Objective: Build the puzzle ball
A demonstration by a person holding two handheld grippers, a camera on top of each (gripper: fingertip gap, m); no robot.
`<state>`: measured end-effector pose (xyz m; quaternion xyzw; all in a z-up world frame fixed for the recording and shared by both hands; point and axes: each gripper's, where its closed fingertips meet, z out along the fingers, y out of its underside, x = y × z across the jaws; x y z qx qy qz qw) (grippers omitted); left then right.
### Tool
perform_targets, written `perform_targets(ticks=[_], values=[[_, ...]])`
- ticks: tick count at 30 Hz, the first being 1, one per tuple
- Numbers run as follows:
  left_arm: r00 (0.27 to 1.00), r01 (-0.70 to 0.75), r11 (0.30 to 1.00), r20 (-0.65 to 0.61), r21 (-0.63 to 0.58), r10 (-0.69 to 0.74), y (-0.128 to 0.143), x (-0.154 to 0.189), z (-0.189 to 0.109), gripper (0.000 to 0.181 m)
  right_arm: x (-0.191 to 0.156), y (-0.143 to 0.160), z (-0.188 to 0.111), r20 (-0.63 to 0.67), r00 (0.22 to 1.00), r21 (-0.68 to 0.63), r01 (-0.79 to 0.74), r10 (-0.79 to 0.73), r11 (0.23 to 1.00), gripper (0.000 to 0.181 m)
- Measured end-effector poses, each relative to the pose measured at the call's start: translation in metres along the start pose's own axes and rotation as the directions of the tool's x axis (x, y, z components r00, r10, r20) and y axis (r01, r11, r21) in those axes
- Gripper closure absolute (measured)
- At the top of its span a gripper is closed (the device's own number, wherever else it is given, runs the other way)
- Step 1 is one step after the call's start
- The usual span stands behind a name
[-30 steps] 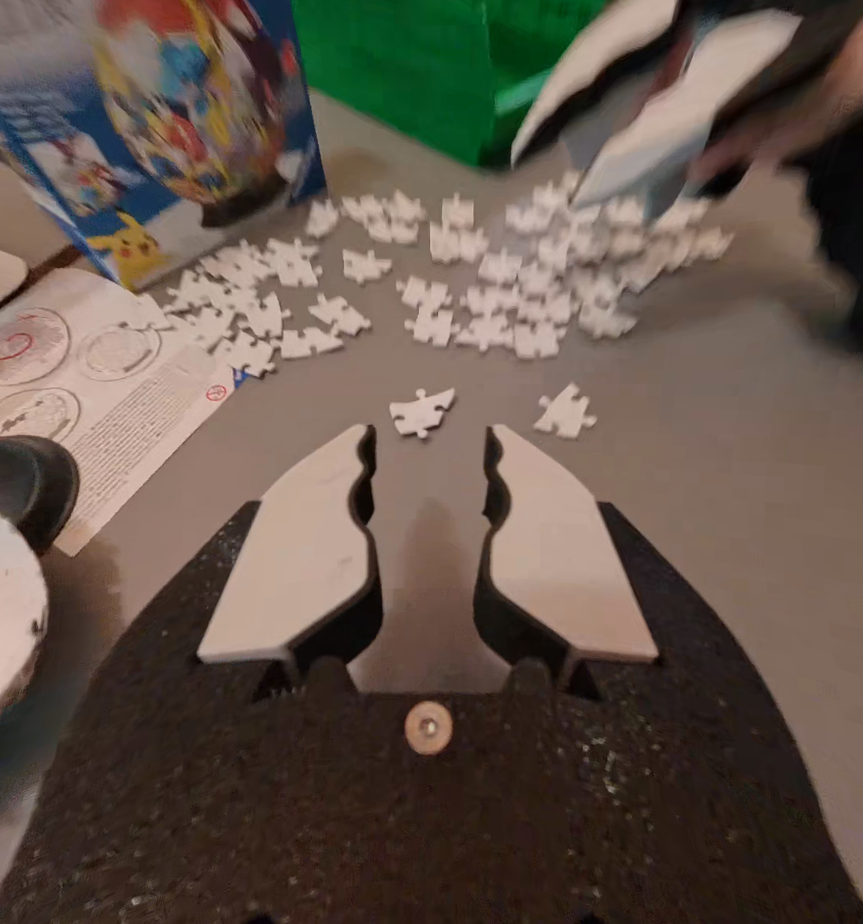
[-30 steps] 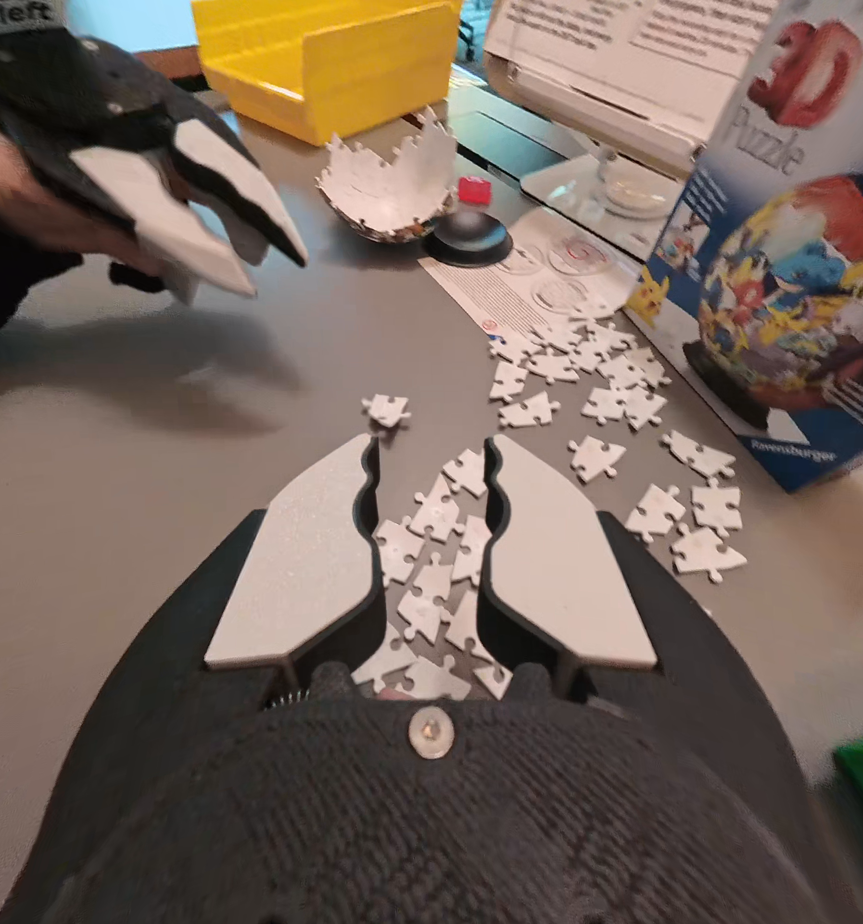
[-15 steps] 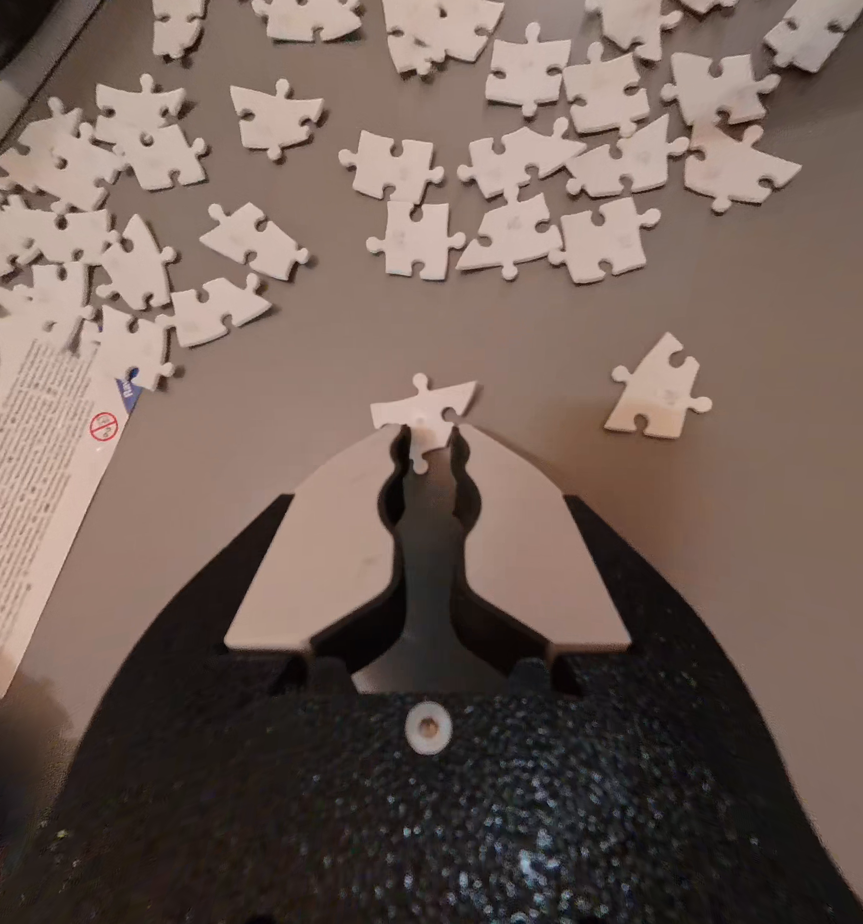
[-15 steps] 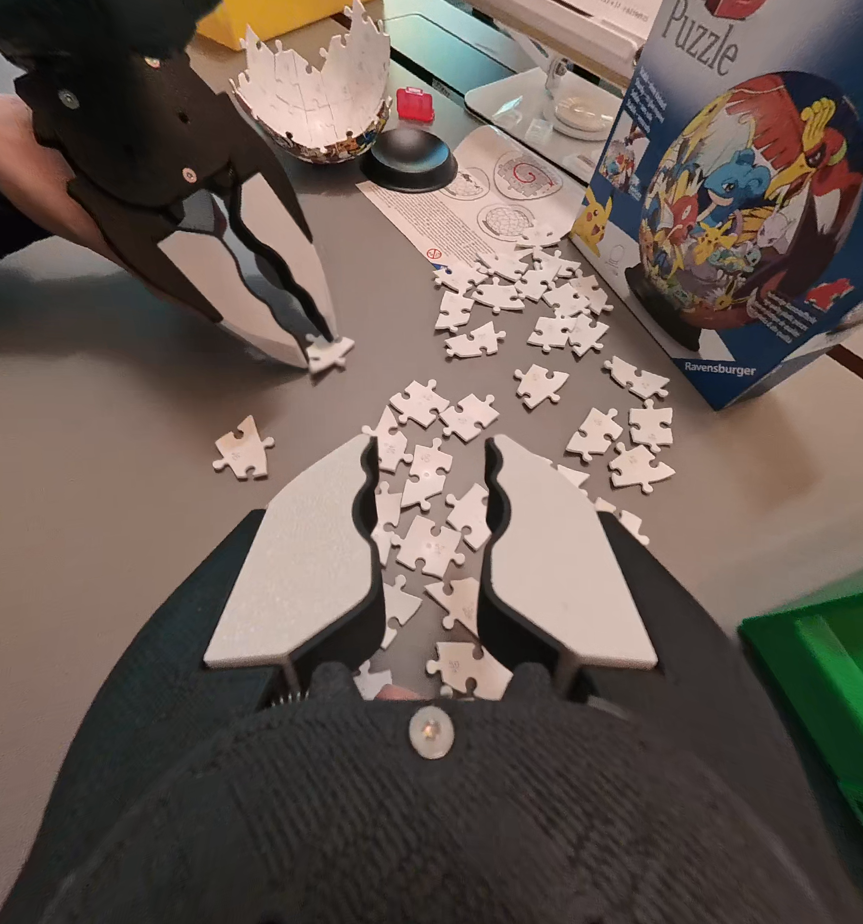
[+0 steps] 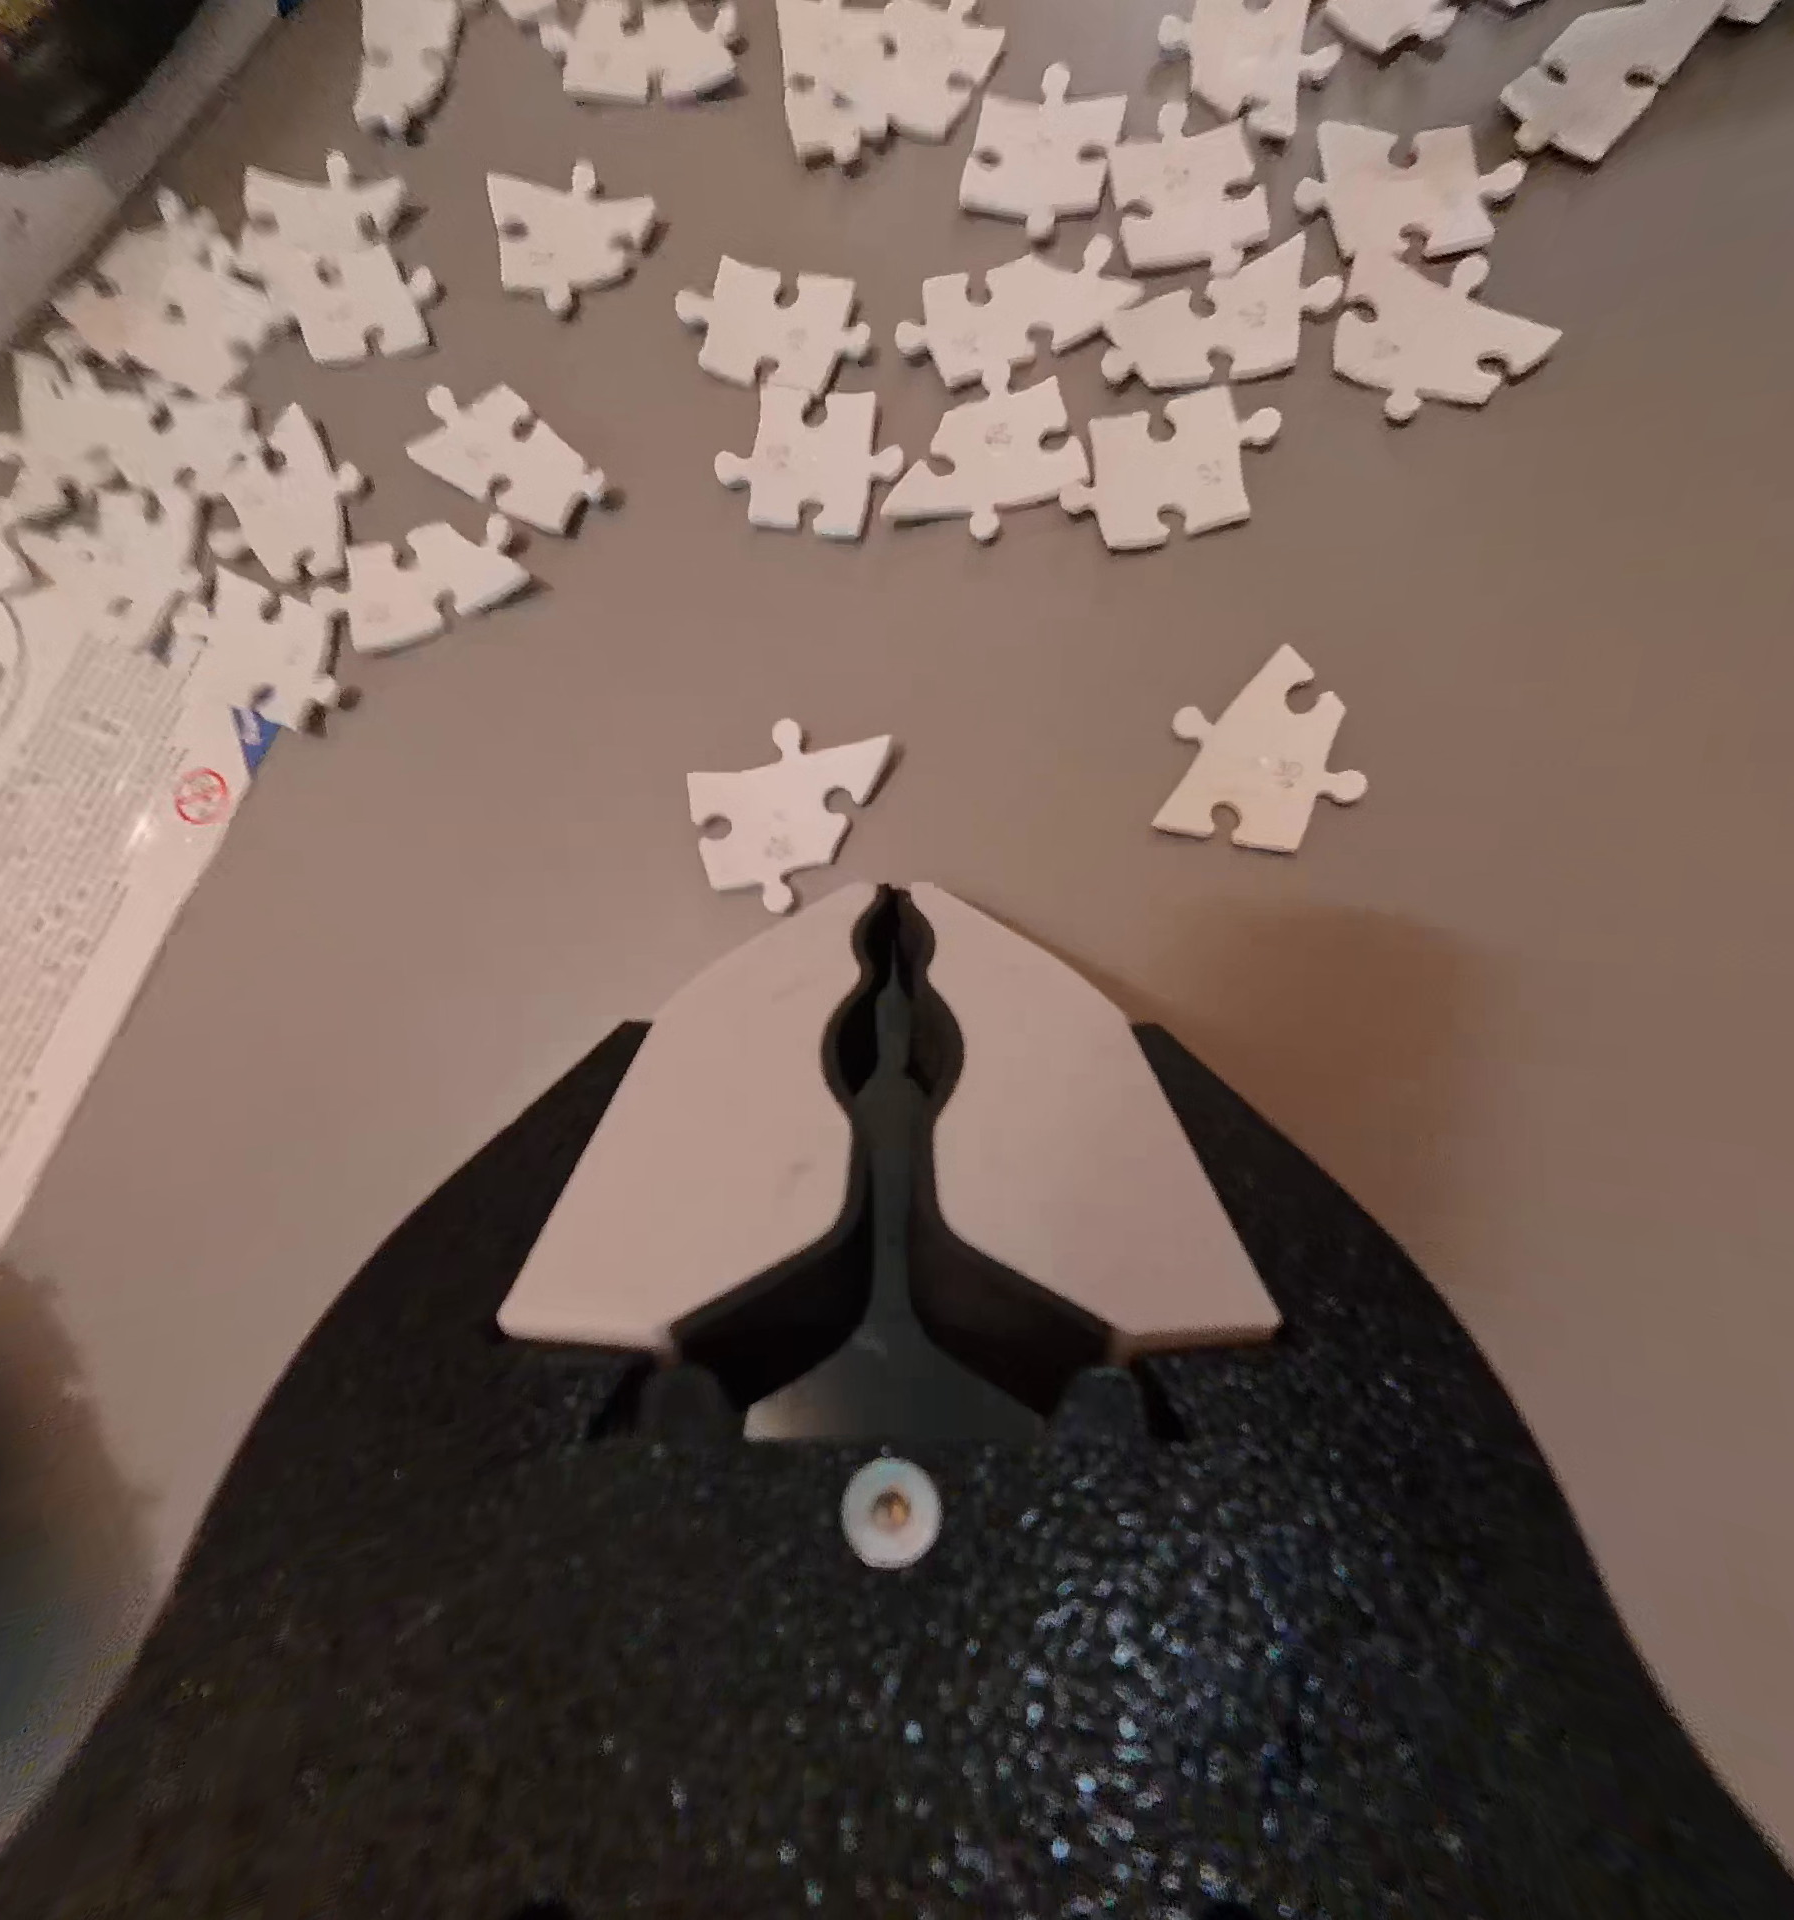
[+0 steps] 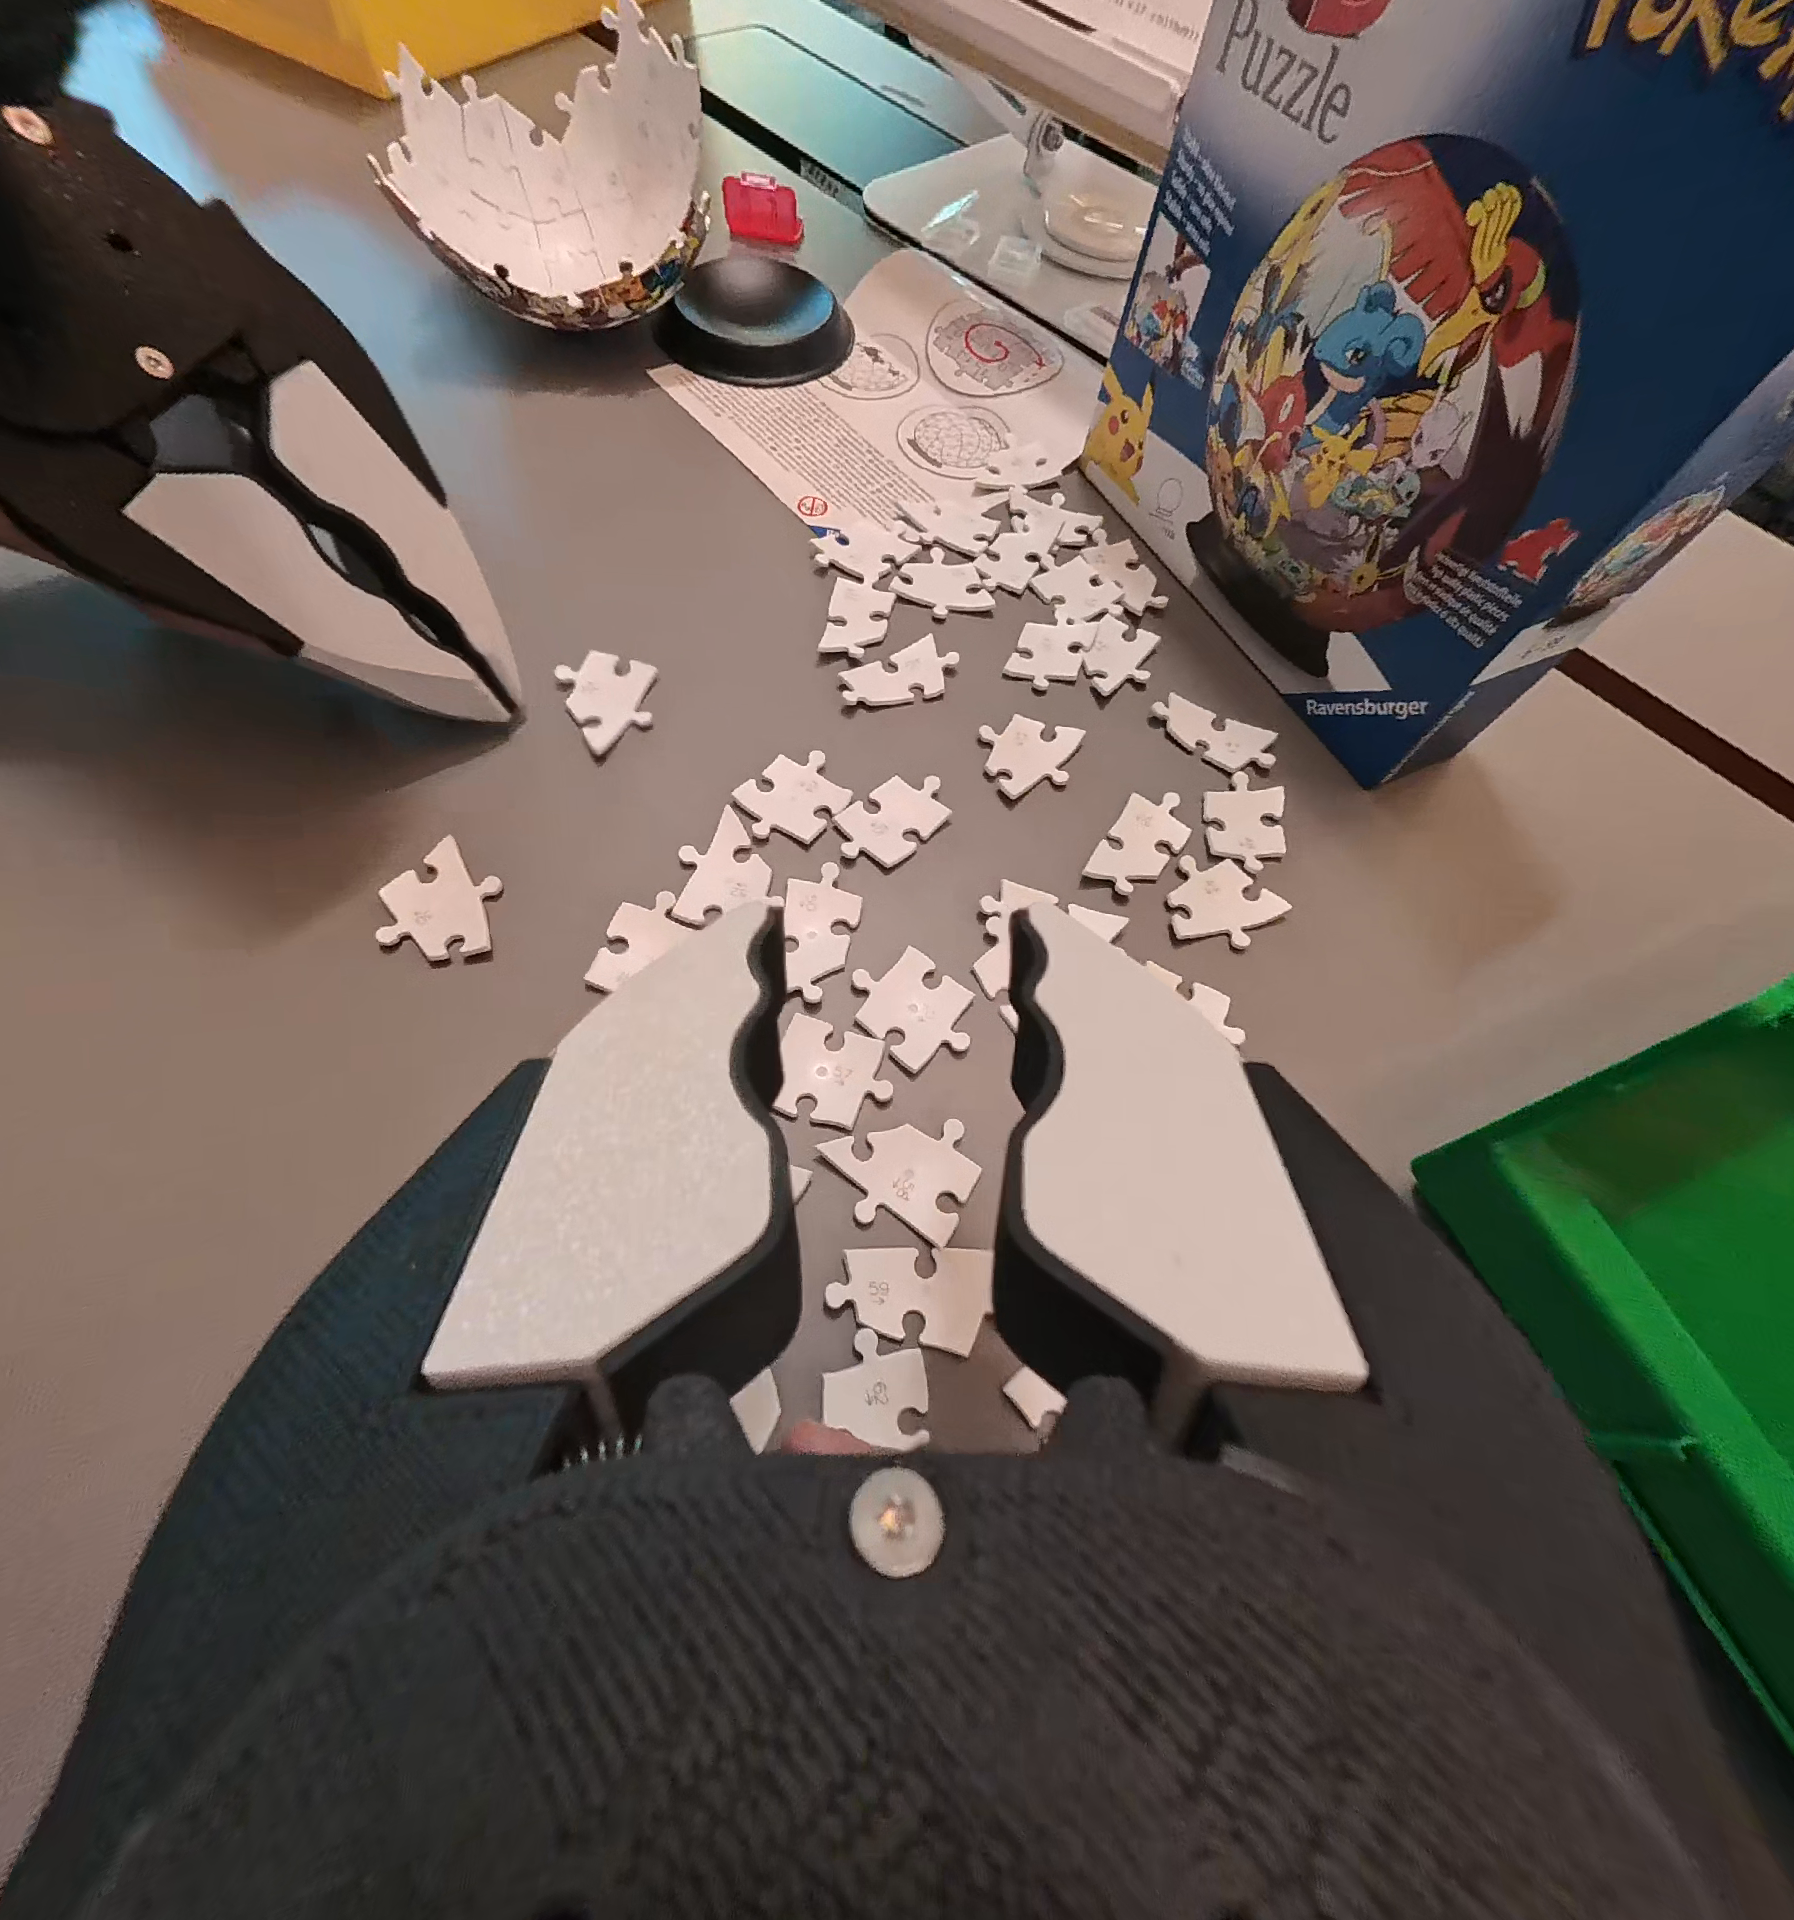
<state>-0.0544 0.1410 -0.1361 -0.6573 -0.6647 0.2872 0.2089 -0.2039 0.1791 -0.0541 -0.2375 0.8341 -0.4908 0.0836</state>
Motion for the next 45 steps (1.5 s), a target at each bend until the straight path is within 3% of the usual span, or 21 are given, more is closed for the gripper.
perform_targets(ticks=[3,6,11,13,19,23,25,28,31,36,42,45], values=[[1.000,-0.007,1.000,0.013,0.021,0.006,-0.011,-0.003,-0.002,0.140,0.000,-0.001,0.000,-0.002,1.000,0.002,0.001,-0.001,1.000,0.139],[0.996,0.068,0.998,0.052,0.001,-0.068,-0.014,-0.020,0.004,0.134,-0.002,-0.002,0.001,0.001,1.000,0.002,0.007,-0.007,1.000,0.139],[0.990,0.143,0.987,0.002,-0.077,-0.143,-0.009,-0.023,0.018,0.132,0.000,0.000,-0.001,-0.005,1.000,-0.009,0.020,-0.020,1.000,0.138],[0.985,0.175,0.982,0.006,-0.074,-0.175,-0.009,-0.024,0.019,0.150,0.003,0.002,-0.004,-0.013,1.000,-0.008,0.009,-0.009,1.000,0.138],[0.977,0.210,0.976,0.046,-0.053,-0.208,-0.002,-0.022,0.013,0.152,0.009,0.004,-0.007,-0.028,0.999,0.007,-0.024,0.024,1.000,0.138],[0.972,0.193,0.981,0.132,0.010,-0.193,-0.002,-0.027,0.002,0.152,-0.001,0.002,-0.002,0.015,1.000,-0.004,-0.022,0.022,1.000,0.138],[0.960,0.179,0.980,0.202,0.087,-0.193,-0.010,-0.033,-0.010,0.152,-0.009,-0.002,0.003,0.061,0.991,-0.002,-0.117,0.117,0.993,0.143],[0.938,0.144,0.966,0.281,0.214,-0.202,-0.026,-0.035,-0.030,0.151,-0.029,-0.018,0.016,0.206,0.937,0.030,-0.293,0.281,0.956,0.149],[0.926,0.065,0.943,0.333,0.327,-0.179,-0.043,-0.025,-0.048,0.151,-0.065,-0.027,0.031,0.408,0.843,-0.013,-0.379,0.351,0.925,0.144],[0.894,-0.123,0.910,0.442,0.395,-0.071,-0.059,-0.010,-0.065,0.151,-0.109,-0.053,0.049,0.618,0.663,-0.047,-0.505,0.422,0.862,0.144],[0.865,-0.208,0.904,0.502,0.373,-0.008,-0.062,-0.005,-0.068,0.151,-0.128,-0.063,0.060,0.680,0.601,-0.055,-0.529,0.419,0.847,0.159],[0.868,-0.218,0.896,0.497,0.386,-0.004,-0.062,-0.004,-0.070,0.151,-0.123,-0.062,0.063,0.660,0.632,-0.030,-0.518,0.406,0.855,0.175]])
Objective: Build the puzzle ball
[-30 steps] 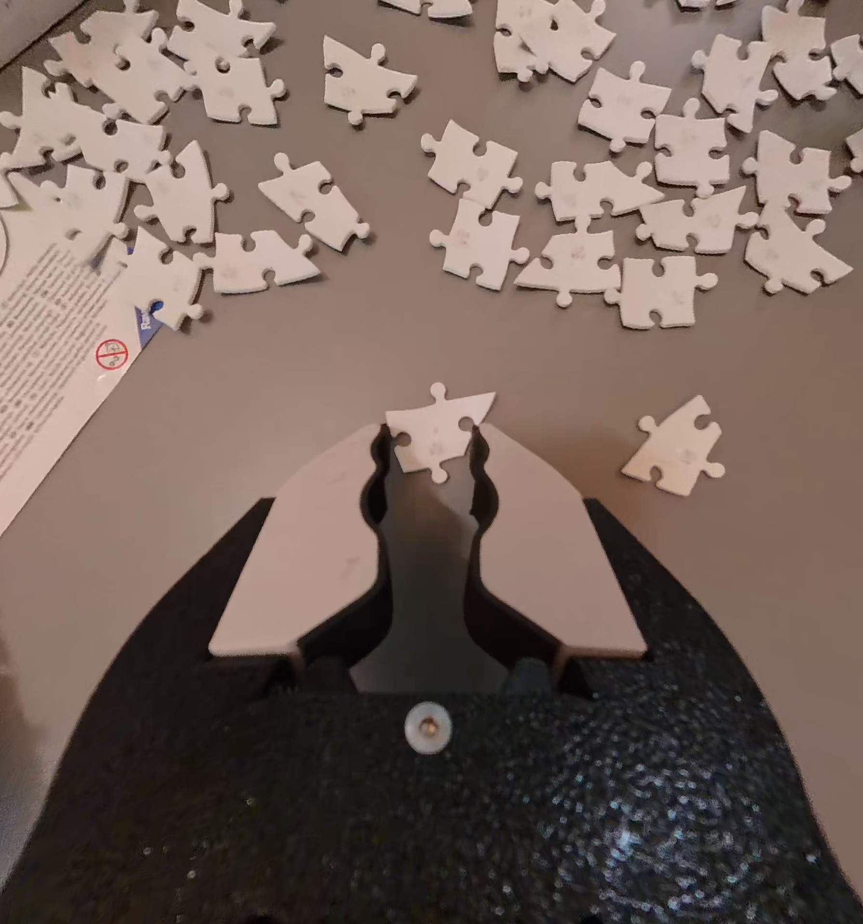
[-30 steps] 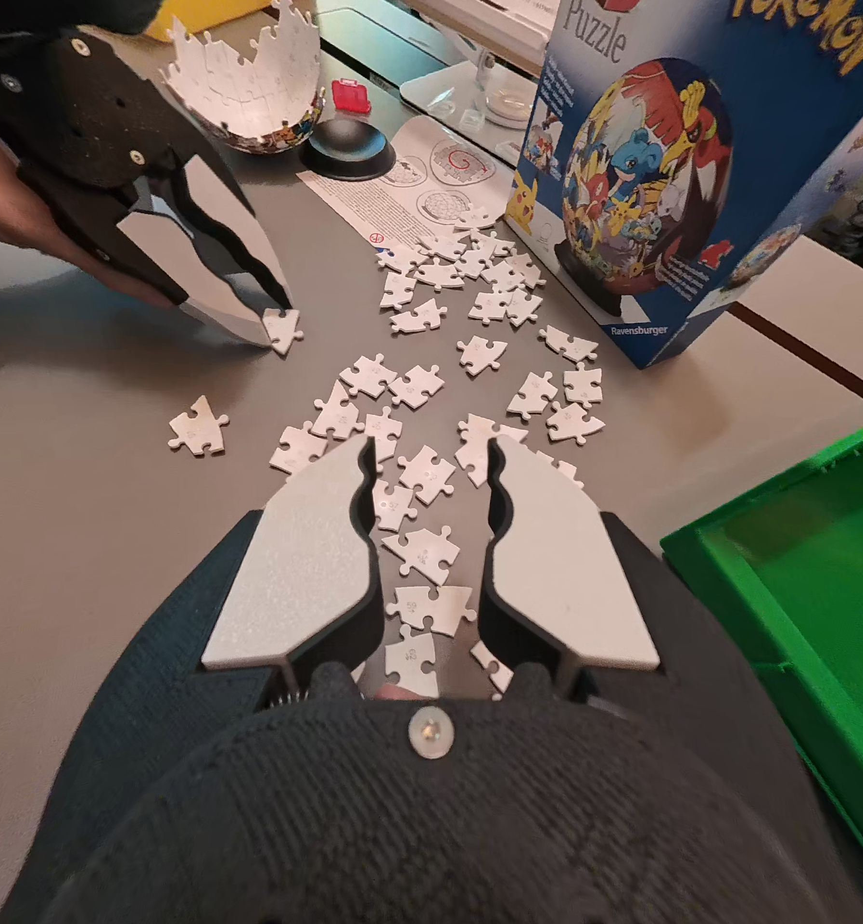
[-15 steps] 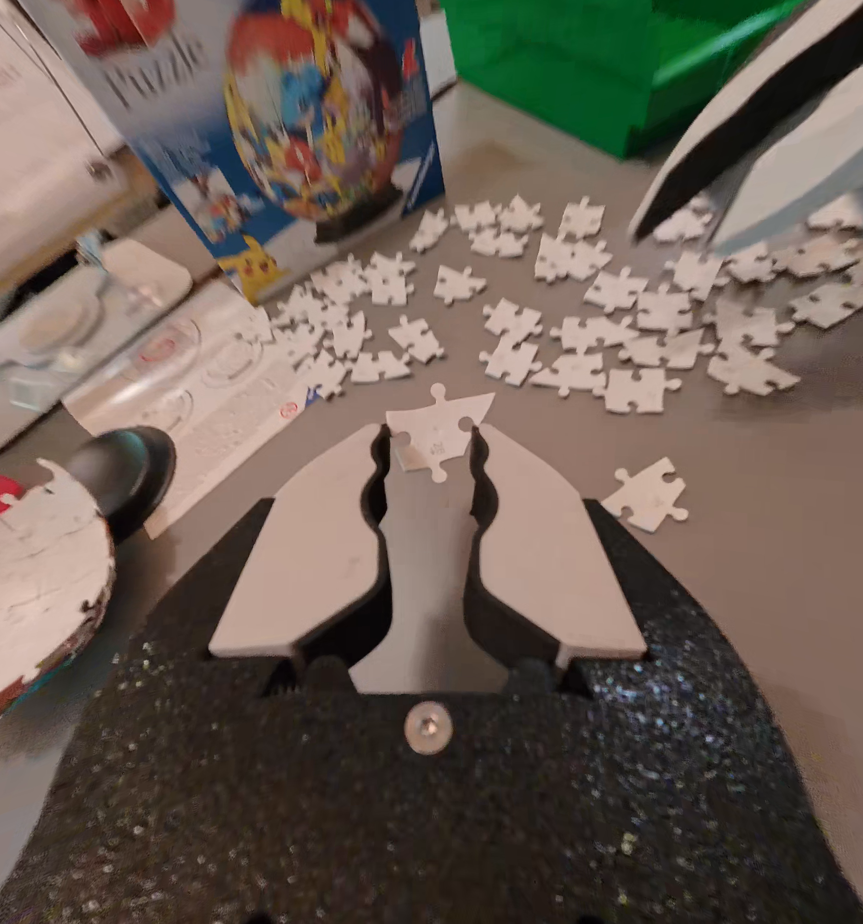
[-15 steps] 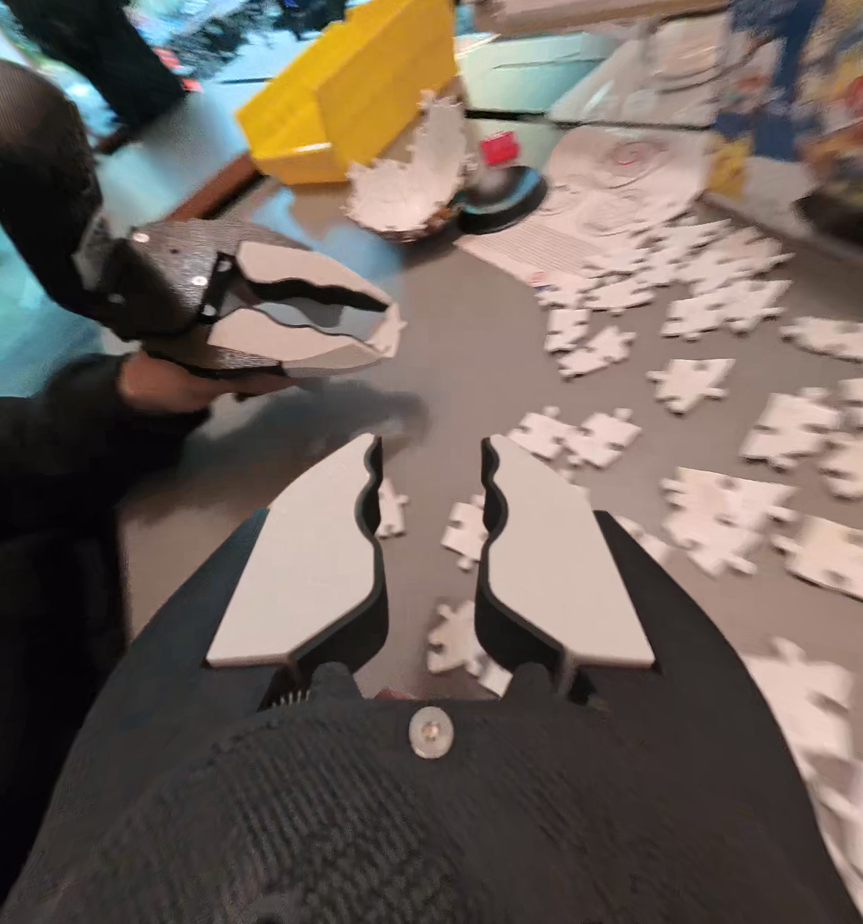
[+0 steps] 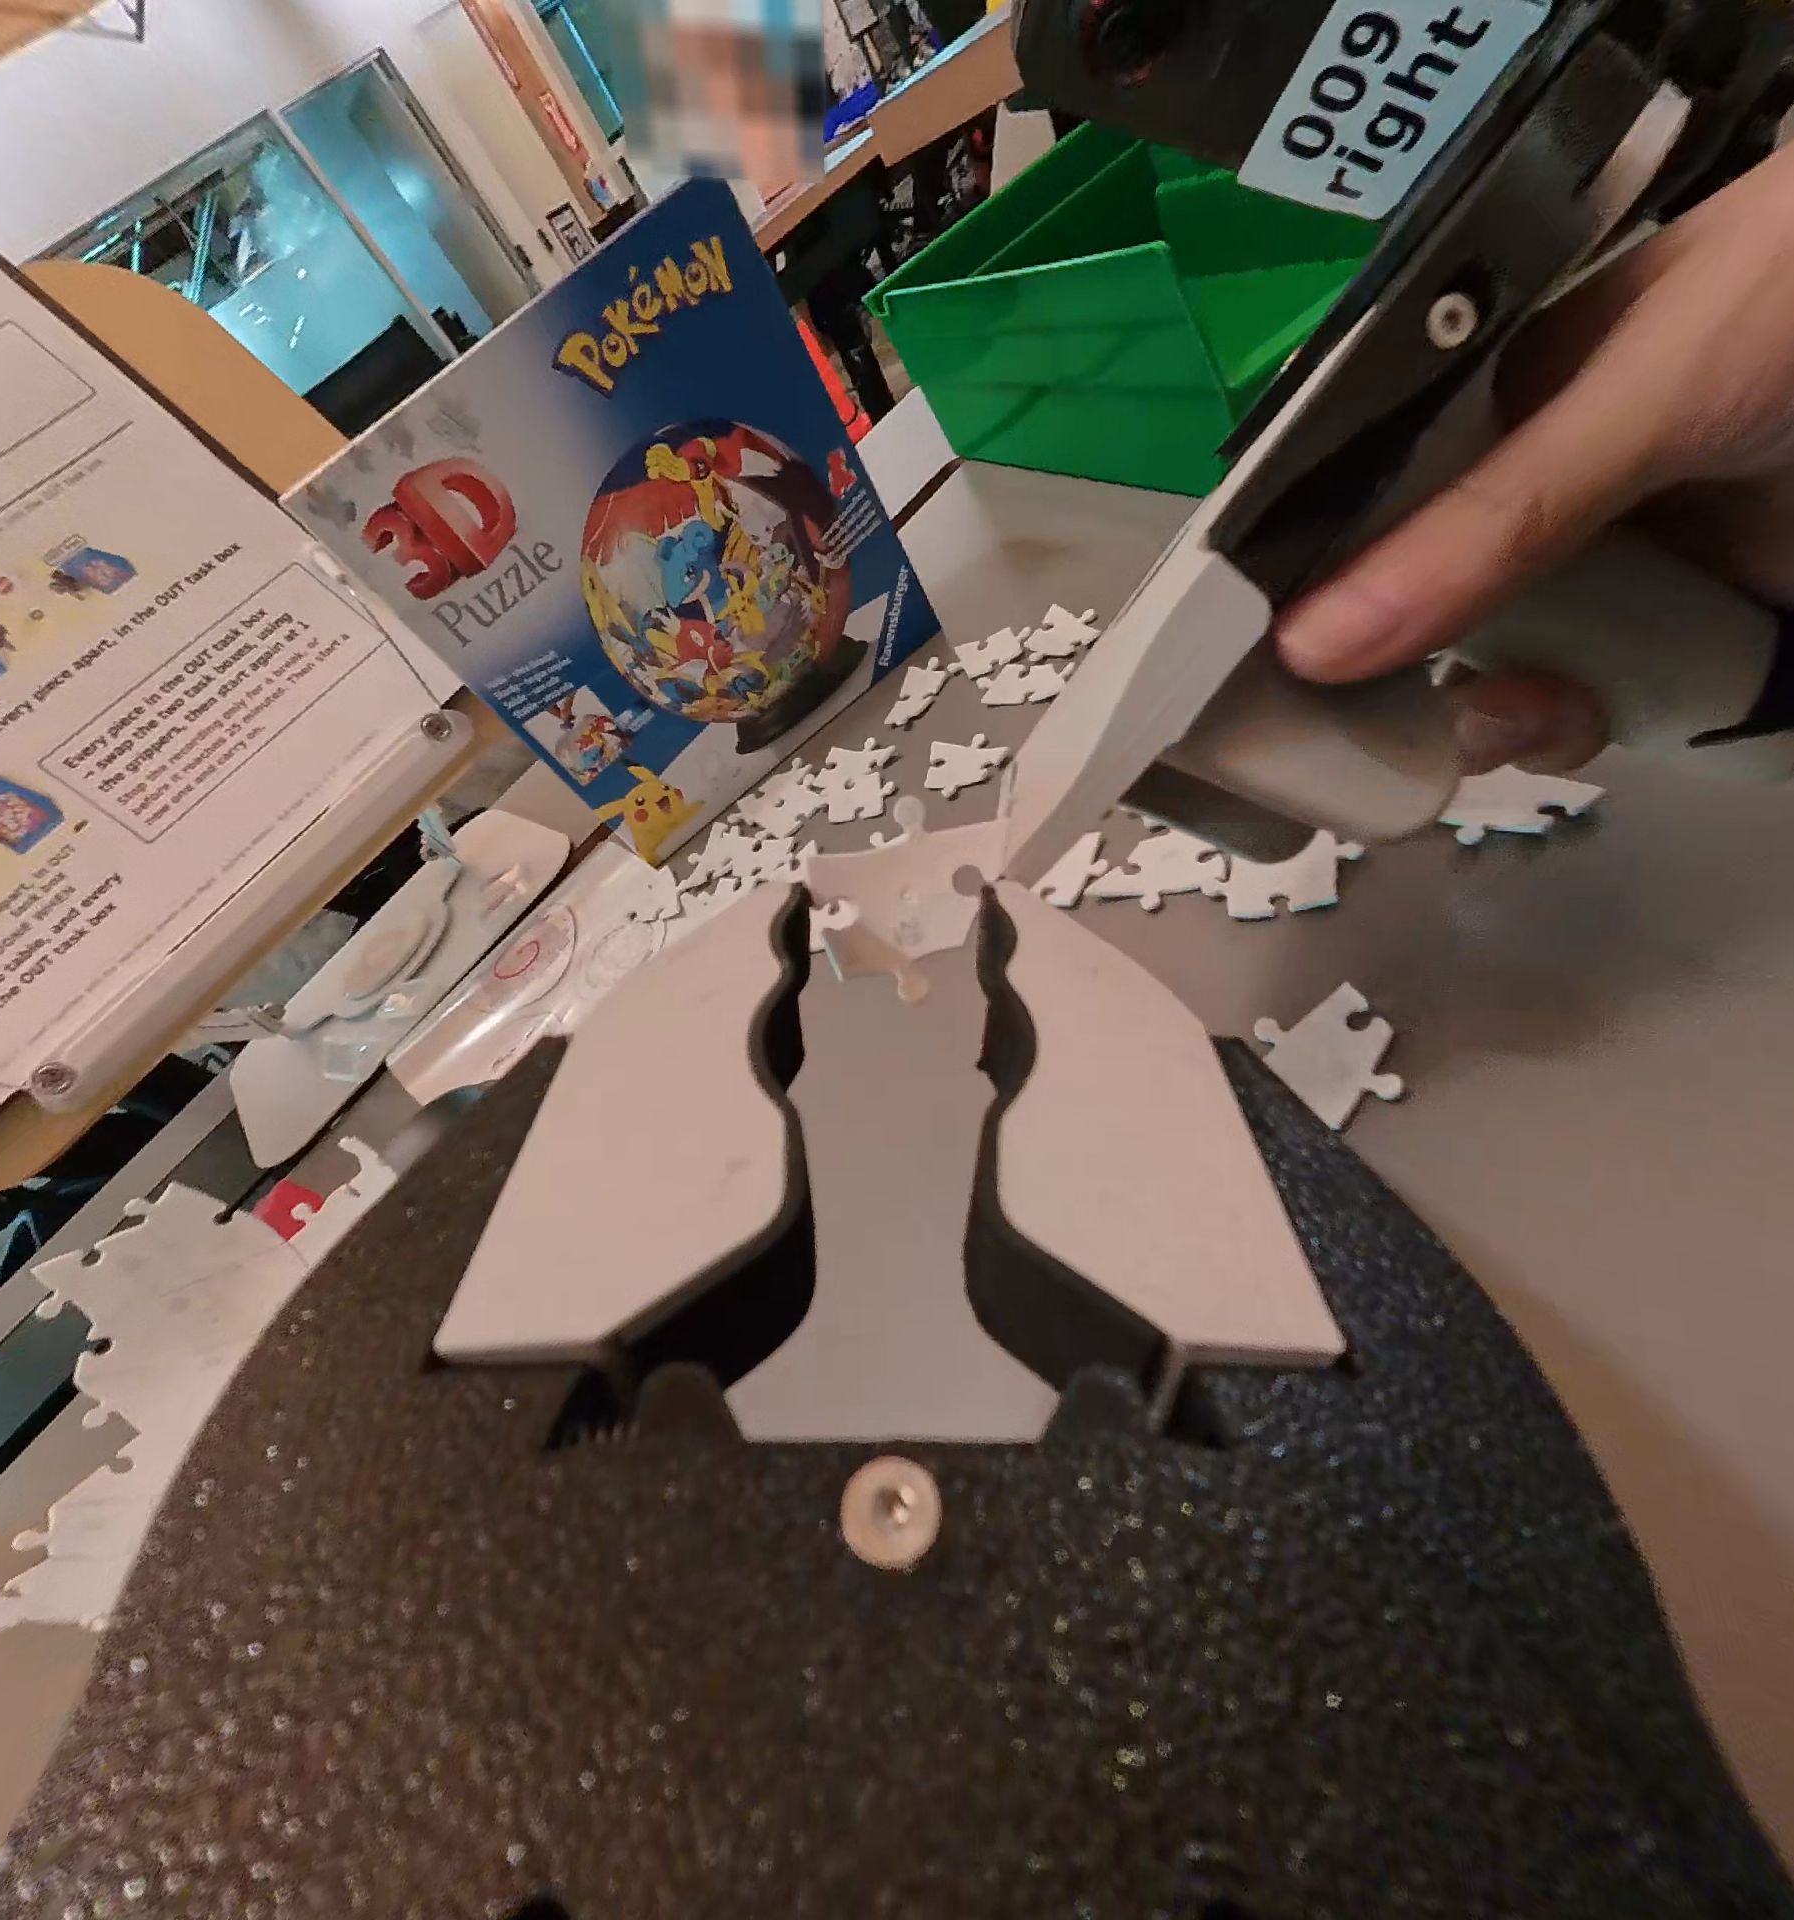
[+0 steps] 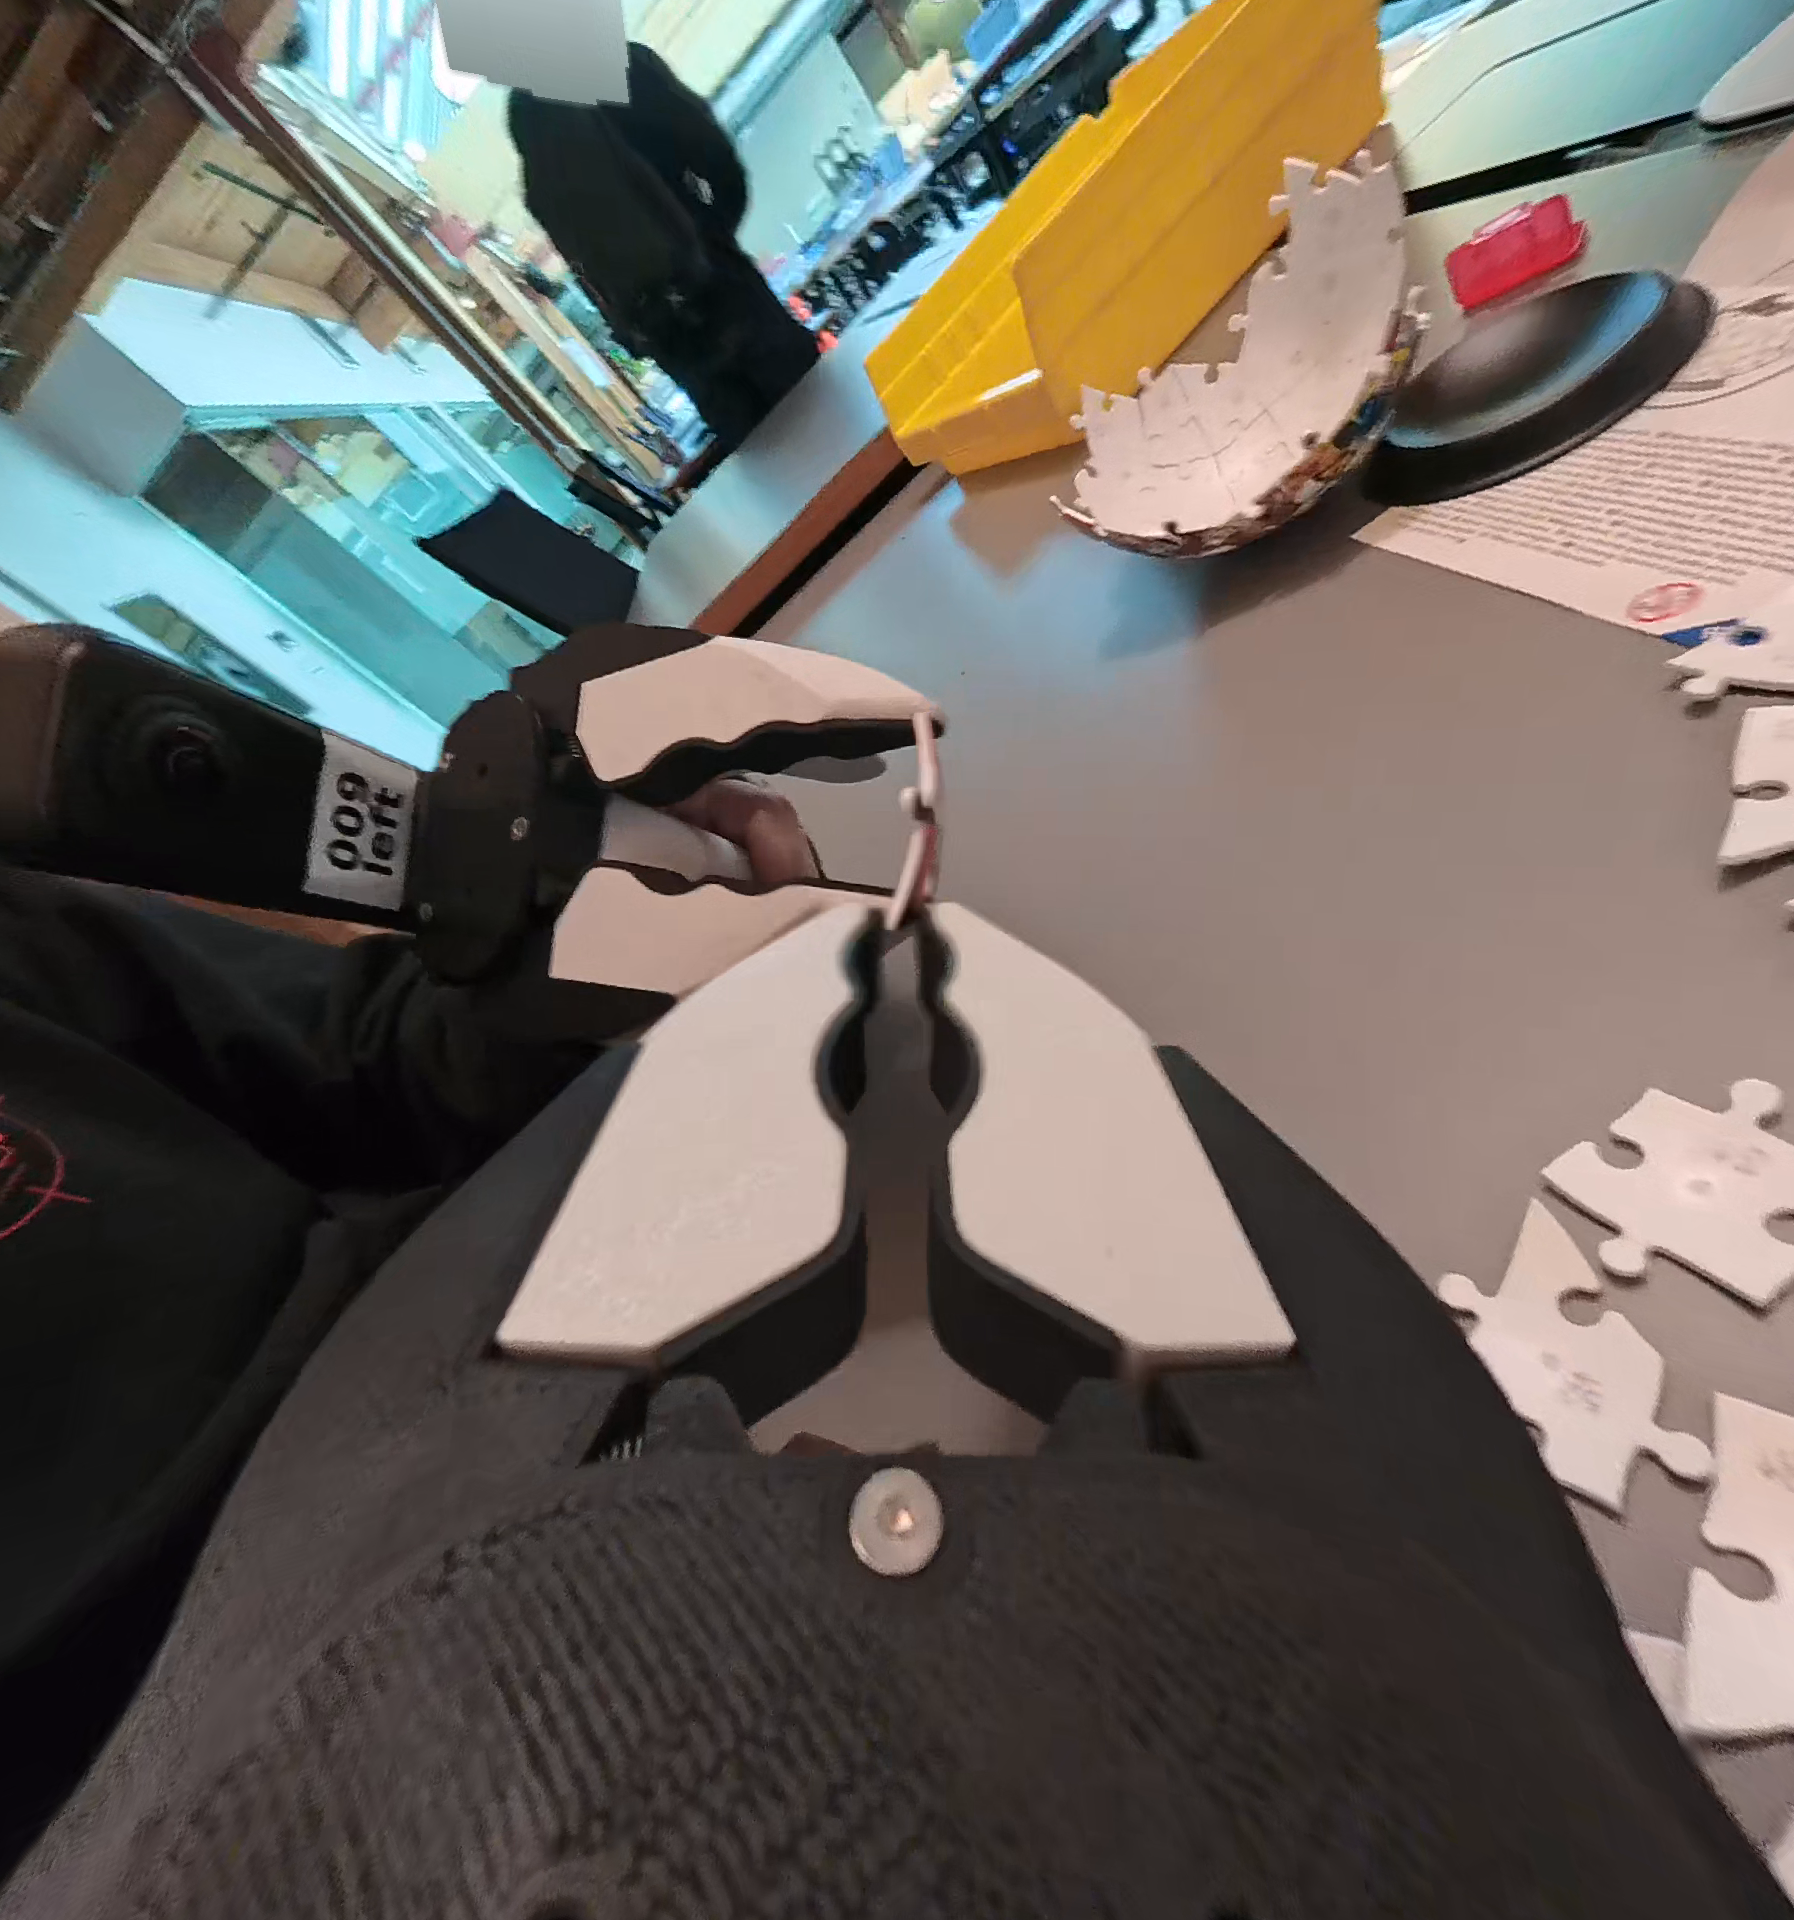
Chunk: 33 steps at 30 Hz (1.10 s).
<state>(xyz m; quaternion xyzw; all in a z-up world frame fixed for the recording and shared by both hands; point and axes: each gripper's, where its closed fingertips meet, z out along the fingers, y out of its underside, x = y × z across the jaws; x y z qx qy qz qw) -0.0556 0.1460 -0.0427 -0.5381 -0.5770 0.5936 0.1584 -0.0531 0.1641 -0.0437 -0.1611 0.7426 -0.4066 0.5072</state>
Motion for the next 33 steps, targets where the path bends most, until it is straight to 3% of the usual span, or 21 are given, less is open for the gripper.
perform_targets(ticks=[6,14,18,21,27,29,31,33], values=[[0.999,-0.015,1.000,-0.038,0.011,0.015,0.002,0.002,-0.003,0.152,0.007,0.006,0.002,-0.050,0.994,-0.072,0.093,-0.096,0.993,0.180],[0.951,0.069,0.998,-0.301,-0.010,-0.069,-0.003,0.007,-0.025,0.142,0.004,0.011,-0.005,-0.124,0.944,-0.223,0.273,-0.305,0.936,0.180],[0.916,0.060,0.995,-0.392,-0.075,-0.084,-0.002,0.006,-0.034,0.148,0.003,0.018,0.000,-0.148,0.903,-0.330,0.340,-0.404,0.881,0.180],[0.897,0.010,0.993,-0.438,-0.120,-0.062,0.005,0.008,-0.038,0.167,-0.006,0.016,0.002,-0.125,0.874,-0.345,0.405,-0.469,0.847,0.179],[0.880,-0.073,0.986,-0.474,-0.150,-0.007,0.016,0.019,-0.042,0.172,-0.018,0.018,0.004,-0.088,0.836,-0.380,0.474,-0.541,0.794,0.179],[0.872,-0.084,0.985,-0.490,-0.153,-0.002,0.018,0.023,-0.044,0.167,-0.020,0.022,0.004,-0.068,0.836,-0.399,0.478,-0.545,0.782,0.179],[0.864,-0.088,0.981,-0.503,-0.172,-0.011,0.020,0.026,-0.046,0.147,-0.022,0.027,0.005,-0.038,0.837,-0.414,0.484,-0.546,0.771,0.179],[0.853,-0.105,0.978,-0.522,-0.180,-0.004,0.020,0.029,-0.048,0.148,-0.024,0.033,0.006,-0.013,0.831,-0.439,0.496,-0.557,0.749,0.179]])
